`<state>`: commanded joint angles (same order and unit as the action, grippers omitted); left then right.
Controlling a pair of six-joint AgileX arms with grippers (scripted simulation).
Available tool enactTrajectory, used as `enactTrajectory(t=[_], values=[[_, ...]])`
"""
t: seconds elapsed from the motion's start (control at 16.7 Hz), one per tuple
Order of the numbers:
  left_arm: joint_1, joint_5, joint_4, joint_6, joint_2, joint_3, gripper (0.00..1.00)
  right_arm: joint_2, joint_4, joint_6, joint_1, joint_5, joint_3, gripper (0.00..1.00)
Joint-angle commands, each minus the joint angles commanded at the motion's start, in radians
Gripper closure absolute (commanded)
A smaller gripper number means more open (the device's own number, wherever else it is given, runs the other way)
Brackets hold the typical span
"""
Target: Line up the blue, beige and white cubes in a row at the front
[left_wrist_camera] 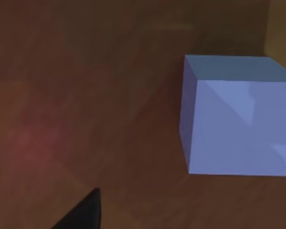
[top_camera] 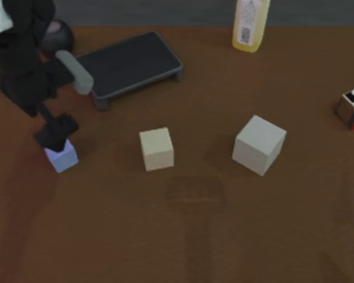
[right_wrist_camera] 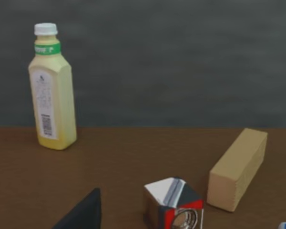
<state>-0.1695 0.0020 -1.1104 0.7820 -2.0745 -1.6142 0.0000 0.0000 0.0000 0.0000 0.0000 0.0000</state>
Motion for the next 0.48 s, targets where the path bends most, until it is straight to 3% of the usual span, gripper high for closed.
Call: enactTrajectory(t=[0.48], values=[[0.002,0.0,0.076,0.002,-0.029,0.051,0.0,0.0,0.0,0.0,0.0,0.0,0.0,0.0]])
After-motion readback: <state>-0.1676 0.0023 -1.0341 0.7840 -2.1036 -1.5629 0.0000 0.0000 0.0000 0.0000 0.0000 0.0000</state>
